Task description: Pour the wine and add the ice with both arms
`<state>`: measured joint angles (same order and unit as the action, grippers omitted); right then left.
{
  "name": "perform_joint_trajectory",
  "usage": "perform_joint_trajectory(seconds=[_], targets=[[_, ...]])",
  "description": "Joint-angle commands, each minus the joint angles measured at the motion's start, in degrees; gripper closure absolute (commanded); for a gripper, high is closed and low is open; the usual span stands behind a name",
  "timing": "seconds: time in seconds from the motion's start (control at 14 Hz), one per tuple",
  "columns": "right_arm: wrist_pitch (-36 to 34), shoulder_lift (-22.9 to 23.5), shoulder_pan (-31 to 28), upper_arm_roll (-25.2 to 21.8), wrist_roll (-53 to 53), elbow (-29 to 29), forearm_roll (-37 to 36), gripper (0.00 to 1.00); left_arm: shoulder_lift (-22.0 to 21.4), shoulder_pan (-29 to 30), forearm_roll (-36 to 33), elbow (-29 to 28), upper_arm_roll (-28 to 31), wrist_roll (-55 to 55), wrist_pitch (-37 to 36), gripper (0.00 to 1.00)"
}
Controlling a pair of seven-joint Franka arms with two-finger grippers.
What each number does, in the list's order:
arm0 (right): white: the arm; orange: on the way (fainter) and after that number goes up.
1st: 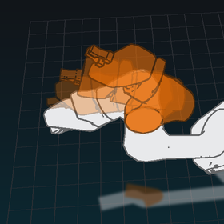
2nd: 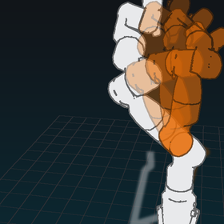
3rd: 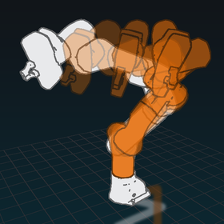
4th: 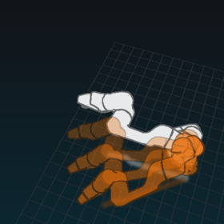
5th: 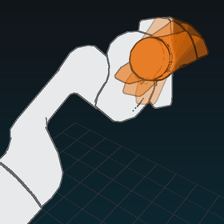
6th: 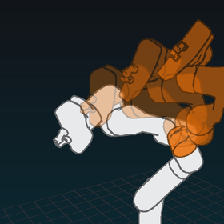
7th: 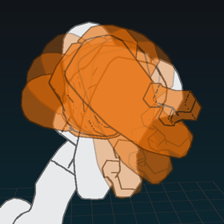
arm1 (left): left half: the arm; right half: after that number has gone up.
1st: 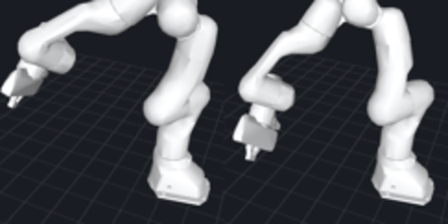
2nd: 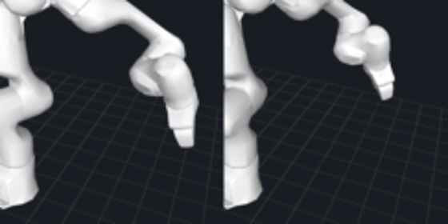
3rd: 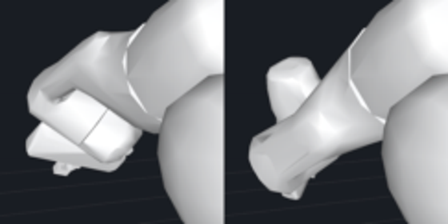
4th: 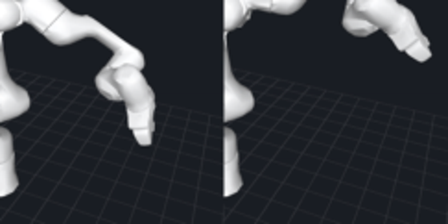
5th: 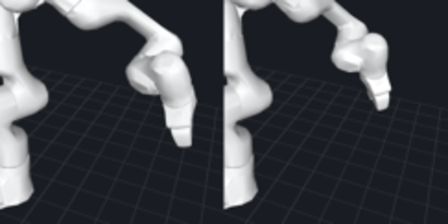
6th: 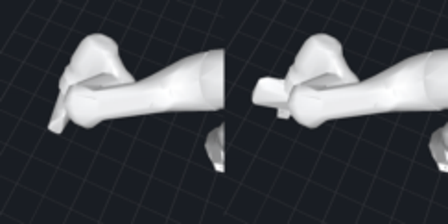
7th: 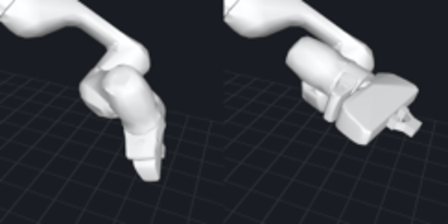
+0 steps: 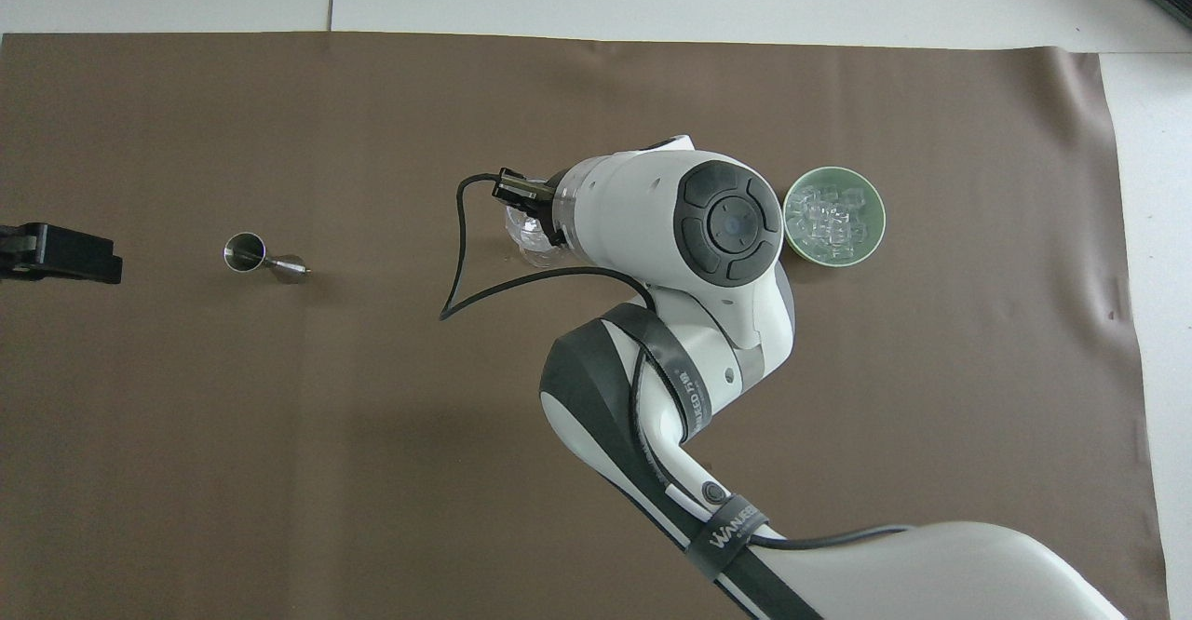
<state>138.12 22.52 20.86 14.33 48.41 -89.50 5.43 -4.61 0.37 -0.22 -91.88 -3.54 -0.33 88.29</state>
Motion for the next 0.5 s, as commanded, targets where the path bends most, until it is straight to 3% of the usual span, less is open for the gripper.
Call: perform_joint_trajectory(seconds=[0.0, 0.14, 0.43], targets=[[-3.7, -0.5, -0.9, 0.3, 0.5, 2.2, -1.3, 0.69, -0.7, -0.8, 0.0, 0.0, 0.7, 0.2, -0.9, 0.00], [-10.6, -3.0, -1.6, -0.3, -1.4, 4.8, -1.1, 0.69, -0.7, -0.8, 0.0, 0.1, 0.7, 0.2, -0.9, 0.00], [-20.8, -8.6, -6.6, -0.3, -9.5, 4.2, -0.2, 0.68, -0.7, -0.8, 0.0, 0.0, 0.7, 0.2, -0.9, 0.00]])
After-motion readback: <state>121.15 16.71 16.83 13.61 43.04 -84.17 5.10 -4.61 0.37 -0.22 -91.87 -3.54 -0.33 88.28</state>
